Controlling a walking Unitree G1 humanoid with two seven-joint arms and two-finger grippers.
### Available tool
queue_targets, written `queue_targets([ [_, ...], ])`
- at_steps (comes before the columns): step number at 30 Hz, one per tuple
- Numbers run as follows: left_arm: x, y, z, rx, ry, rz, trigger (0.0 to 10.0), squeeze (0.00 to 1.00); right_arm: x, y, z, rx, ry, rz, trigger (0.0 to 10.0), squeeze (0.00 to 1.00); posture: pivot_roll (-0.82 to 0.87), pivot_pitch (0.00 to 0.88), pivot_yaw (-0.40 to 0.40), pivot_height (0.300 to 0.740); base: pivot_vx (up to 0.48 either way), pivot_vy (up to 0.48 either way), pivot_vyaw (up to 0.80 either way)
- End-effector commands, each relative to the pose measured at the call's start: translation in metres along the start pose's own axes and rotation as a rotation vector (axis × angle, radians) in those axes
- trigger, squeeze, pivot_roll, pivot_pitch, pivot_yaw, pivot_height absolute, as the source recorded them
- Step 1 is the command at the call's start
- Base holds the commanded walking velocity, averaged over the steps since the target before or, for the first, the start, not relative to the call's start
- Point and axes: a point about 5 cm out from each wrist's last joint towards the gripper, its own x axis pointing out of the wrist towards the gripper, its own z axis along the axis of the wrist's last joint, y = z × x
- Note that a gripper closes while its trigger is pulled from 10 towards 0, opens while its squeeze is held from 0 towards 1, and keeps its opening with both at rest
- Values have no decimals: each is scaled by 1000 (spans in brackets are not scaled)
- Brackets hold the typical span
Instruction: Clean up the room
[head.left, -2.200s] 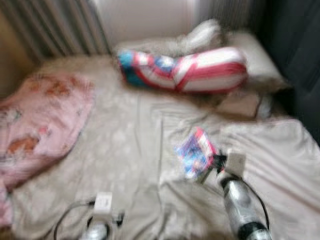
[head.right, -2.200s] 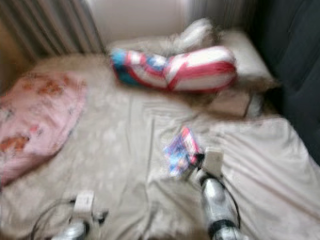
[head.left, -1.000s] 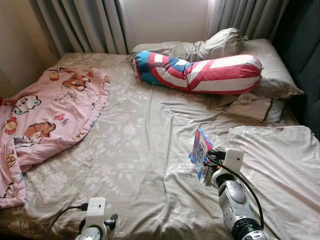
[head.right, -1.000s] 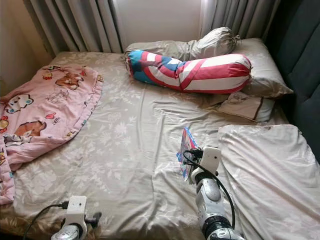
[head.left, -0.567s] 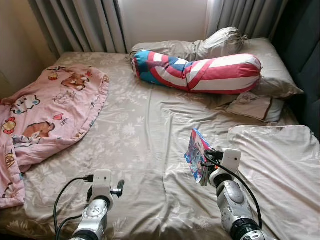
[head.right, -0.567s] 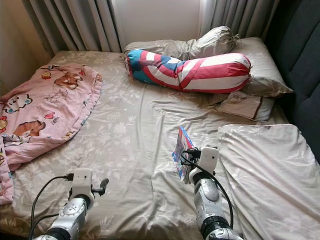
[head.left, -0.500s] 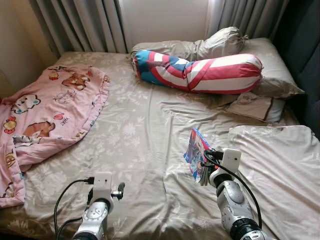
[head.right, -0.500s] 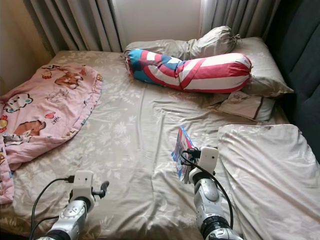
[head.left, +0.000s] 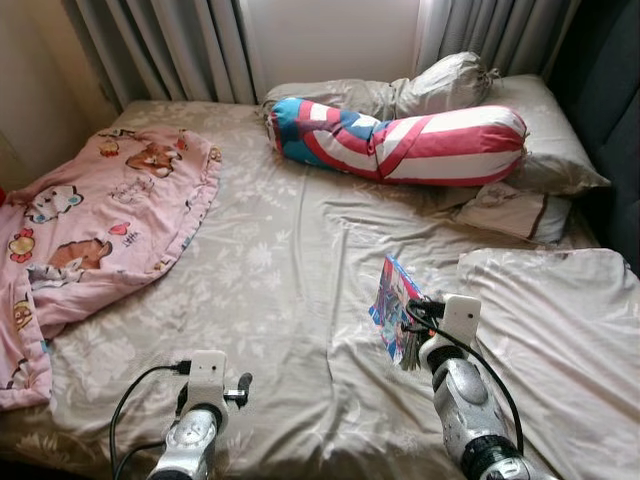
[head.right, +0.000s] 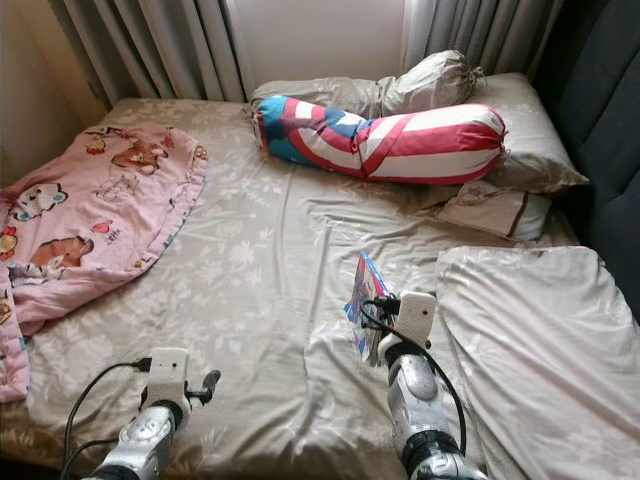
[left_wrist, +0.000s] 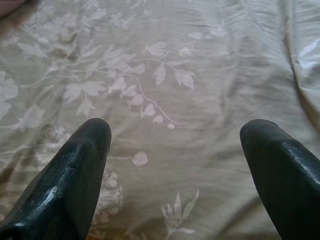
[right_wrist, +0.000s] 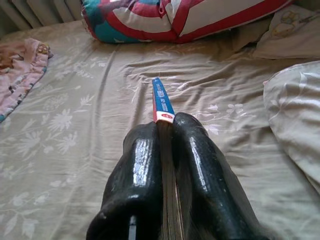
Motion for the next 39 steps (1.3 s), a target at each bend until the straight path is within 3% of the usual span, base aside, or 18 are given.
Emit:
queue_targets([
  [1,0,-1,1,4,-5,-8,10000,0,2,2,8,-5,-48,11,10000,0,-99,22,23,670,0,0,0],
  [21,14,-4,60,-37,-223,-40,10000,0,2,3,8,7,-54,4,10000,0,-95,39,29,670,0,0,0],
  [30,15,-7,75,-47,-299,-68,10000,0,2,1,7,-2,-39,-9,10000,0,-95,45,30,670,0,0,0],
  [39,15,-6,76,-53,-307,-63,10000,0,2,0,9,0,-63,-15,10000,0,-94,52,27,646,0,0,0],
])
